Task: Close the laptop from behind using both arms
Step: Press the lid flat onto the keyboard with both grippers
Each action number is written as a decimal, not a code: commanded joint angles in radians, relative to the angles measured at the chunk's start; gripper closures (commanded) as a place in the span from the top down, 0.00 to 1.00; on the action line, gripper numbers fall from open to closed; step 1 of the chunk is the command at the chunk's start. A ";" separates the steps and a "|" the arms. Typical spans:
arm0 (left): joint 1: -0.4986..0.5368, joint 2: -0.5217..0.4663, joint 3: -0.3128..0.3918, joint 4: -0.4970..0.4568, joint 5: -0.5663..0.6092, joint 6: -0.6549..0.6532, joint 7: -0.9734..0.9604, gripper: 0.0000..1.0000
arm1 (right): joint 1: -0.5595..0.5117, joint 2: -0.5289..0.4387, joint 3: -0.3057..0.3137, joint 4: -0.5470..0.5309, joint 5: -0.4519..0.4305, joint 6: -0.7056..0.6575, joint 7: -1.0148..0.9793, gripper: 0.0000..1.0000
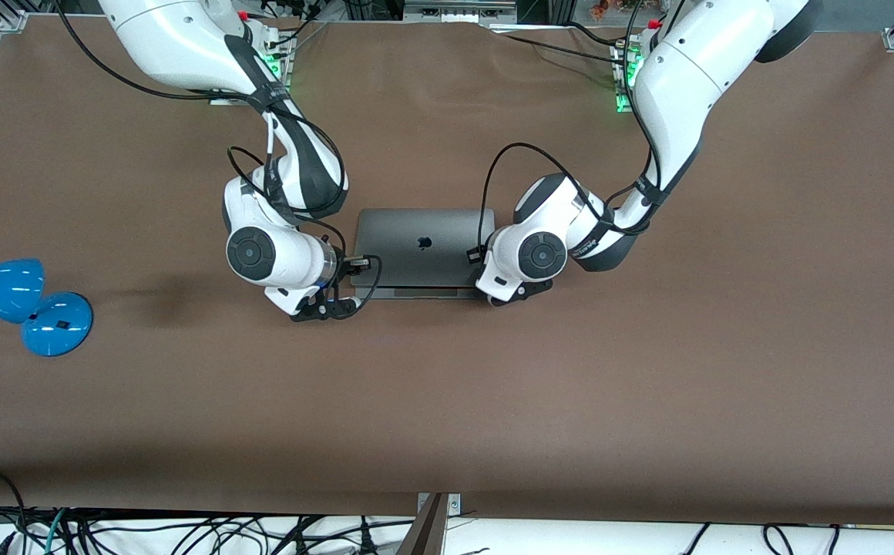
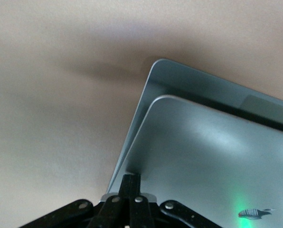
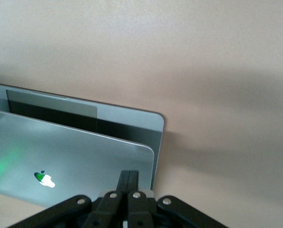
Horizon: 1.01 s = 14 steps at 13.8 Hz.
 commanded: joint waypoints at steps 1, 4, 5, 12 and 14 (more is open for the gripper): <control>-0.012 0.028 0.006 0.038 0.035 0.000 0.009 0.00 | -0.003 0.057 -0.002 0.025 -0.009 0.042 -0.067 0.00; -0.012 0.045 0.006 0.052 0.037 0.005 0.009 0.00 | -0.002 0.091 -0.002 0.025 -0.009 0.064 -0.093 0.00; -0.013 0.051 0.006 0.059 0.041 0.006 0.008 0.00 | -0.002 0.094 -0.002 0.025 -0.009 0.067 -0.093 0.00; -0.012 0.079 0.006 0.061 0.072 0.046 0.008 0.00 | 0.003 0.110 -0.002 0.026 -0.008 0.101 -0.096 0.00; -0.013 0.082 0.006 0.061 0.074 0.055 0.008 0.00 | 0.006 0.117 -0.002 0.025 -0.008 0.111 -0.096 0.00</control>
